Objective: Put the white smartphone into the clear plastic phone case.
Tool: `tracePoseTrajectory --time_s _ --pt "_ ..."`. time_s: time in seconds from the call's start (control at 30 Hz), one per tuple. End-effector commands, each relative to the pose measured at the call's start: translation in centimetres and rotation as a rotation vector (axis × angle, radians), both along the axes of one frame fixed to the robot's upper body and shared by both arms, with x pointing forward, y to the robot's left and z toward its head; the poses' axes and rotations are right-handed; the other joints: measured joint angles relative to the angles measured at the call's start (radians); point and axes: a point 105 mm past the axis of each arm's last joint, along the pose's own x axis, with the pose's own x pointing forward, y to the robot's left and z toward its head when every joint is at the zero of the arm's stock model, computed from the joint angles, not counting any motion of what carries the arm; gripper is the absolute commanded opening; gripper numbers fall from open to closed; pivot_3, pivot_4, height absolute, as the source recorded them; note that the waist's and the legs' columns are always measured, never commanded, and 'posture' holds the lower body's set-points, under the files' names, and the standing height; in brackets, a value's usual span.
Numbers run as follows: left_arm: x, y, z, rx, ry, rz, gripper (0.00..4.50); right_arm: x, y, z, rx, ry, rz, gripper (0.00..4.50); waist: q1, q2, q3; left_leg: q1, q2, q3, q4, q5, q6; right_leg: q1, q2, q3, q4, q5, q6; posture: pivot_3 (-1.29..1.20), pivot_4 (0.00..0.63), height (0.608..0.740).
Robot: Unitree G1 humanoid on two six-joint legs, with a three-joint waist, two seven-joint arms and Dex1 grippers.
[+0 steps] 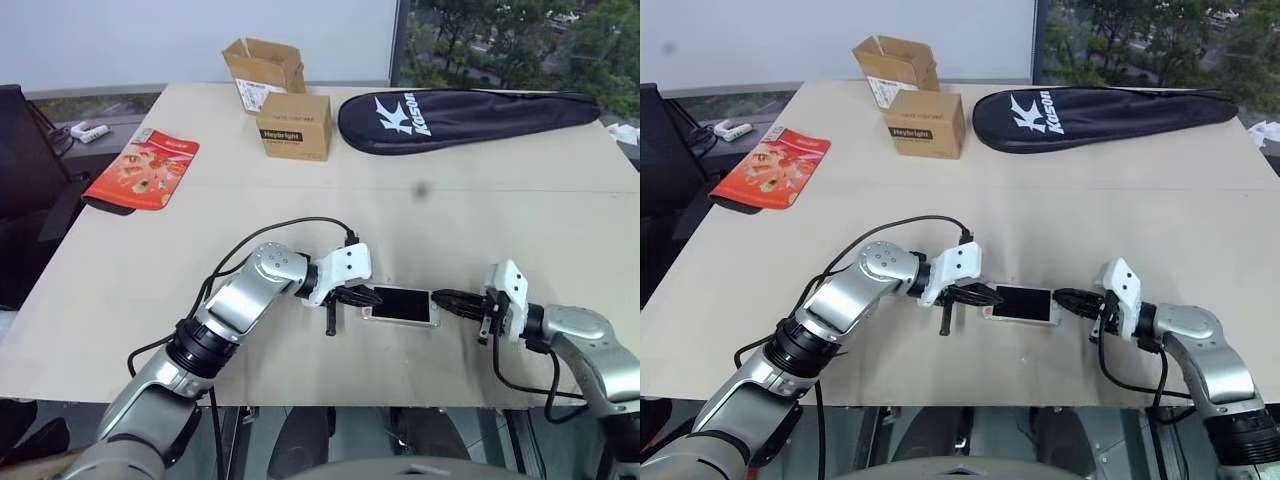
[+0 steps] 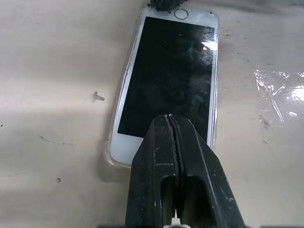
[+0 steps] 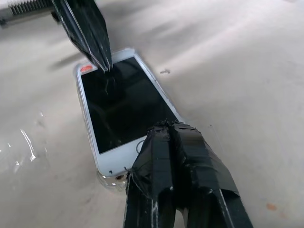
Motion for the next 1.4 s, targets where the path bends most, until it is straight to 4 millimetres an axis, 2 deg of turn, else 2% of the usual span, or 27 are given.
tracePoseTrajectory --time_s 0.03,0.17,0.3,0.4,0.73,1.13,1.27,1.4 --pt "-0.5 -0.1 -0.1 0.027 -0.007 -0.015 0.0 -2.1 -0.6 -4.9 -0.151 0.171 0.021 0.04 0.0 -0.002 -0.005 0.001 0.0 0.0 0.0 0.0 0.0 0.001 0.0 0.0 -0.001 -0.001 -0.001 0.0 0.15 0.74" --pt "-0.6 0.0 -0.2 0.032 -0.007 -0.015 0.0 -2.3 -0.7 -6.1 -0.224 0.202 0.028 0.04 0.001 -0.008 -0.016 0.003 0.001 0.0 -0.001 0.0 0.0 0.003 0.0 0.0 -0.001 -0.002 -0.003 0.0 0.15 0.74" --pt "-0.7 -0.1 -0.2 0.033 -0.009 -0.014 0.0 -2.5 -0.3 -6.3 -0.227 0.189 0.052 0.04 0.001 -0.008 -0.021 0.014 0.003 -0.002 -0.003 0.0 0.0 0.018 0.0 -0.002 -0.01 -0.005 0.0 0.0 0.15 0.74" --pt "-0.6 -0.1 -0.3 0.032 -0.009 -0.013 0.0 -3.2 0.4 -5.6 -0.178 0.185 0.094 0.04 0.001 -0.009 -0.022 0.014 0.004 -0.004 -0.004 0.0 0.0 0.018 0.0 -0.001 -0.012 -0.005 0.001 0.0 0.15 0.74" --pt "-0.5 -0.2 -0.4 0.029 -0.014 -0.015 0.0 -5.3 0.3 -6.2 -0.183 0.238 0.199 0.04 0.004 -0.008 -0.023 0.014 0.003 -0.003 -0.01 0.0 0.0 0.017 0.0 -0.002 -0.015 -0.005 0.0 0.0 0.15 0.74" --pt "-0.5 -0.1 -0.4 0.031 -0.017 -0.014 0.0 -6.8 -0.9 -7.8 -0.284 0.312 0.251 0.04 0.008 -0.009 -0.024 0.014 0.003 -0.004 -0.013 0.0 0.0 0.017 0.0 -0.004 -0.016 -0.007 -0.002 0.0 0.15 0.74" --pt "-0.5 -0.1 -0.5 0.031 -0.018 -0.016 0.0 -6.5 -1.4 -8.2 -0.317 0.304 0.216 0.04 0.013 -0.014 -0.029 0.014 0.003 -0.004 -0.014 0.0 0.0 0.017 -0.001 -0.004 -0.018 -0.007 -0.002 0.0 0.15 0.74" --pt "-0.4 -0.1 -0.2 0.009 -0.015 -0.006 0.0 -5.9 -0.5 -7.1 -0.227 0.272 0.193 0.04 0.017 -0.016 -0.031 0.014 0.004 -0.006 -0.014 0.0 0.0 0.017 -0.002 -0.004 -0.019 -0.007 -0.002 0.0 0.15 0.74"
